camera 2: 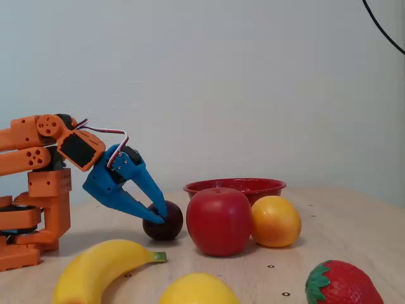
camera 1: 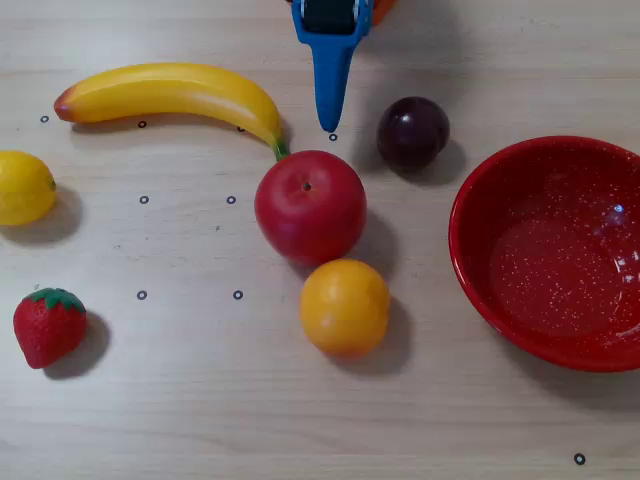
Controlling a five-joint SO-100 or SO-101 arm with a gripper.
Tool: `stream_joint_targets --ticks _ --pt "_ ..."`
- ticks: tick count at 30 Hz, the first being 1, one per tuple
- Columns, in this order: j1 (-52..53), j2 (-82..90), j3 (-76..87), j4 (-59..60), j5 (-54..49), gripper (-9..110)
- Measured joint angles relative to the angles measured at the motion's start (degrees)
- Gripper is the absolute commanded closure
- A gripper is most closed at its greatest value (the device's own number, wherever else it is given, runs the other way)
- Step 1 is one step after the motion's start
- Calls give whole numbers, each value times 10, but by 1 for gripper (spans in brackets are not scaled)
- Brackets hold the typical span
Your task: Put the lemon in the red bowl.
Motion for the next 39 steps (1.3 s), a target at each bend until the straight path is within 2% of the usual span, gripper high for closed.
stream_joint_targets --ticks 18,26,29,39 --pt "0 -6 -11 0 -1 101" --pt "-1 -181 -115 18 0 101" --pt "-58 -223 -172 19 23 101" --pt "-134 -403 -338 83 98 101"
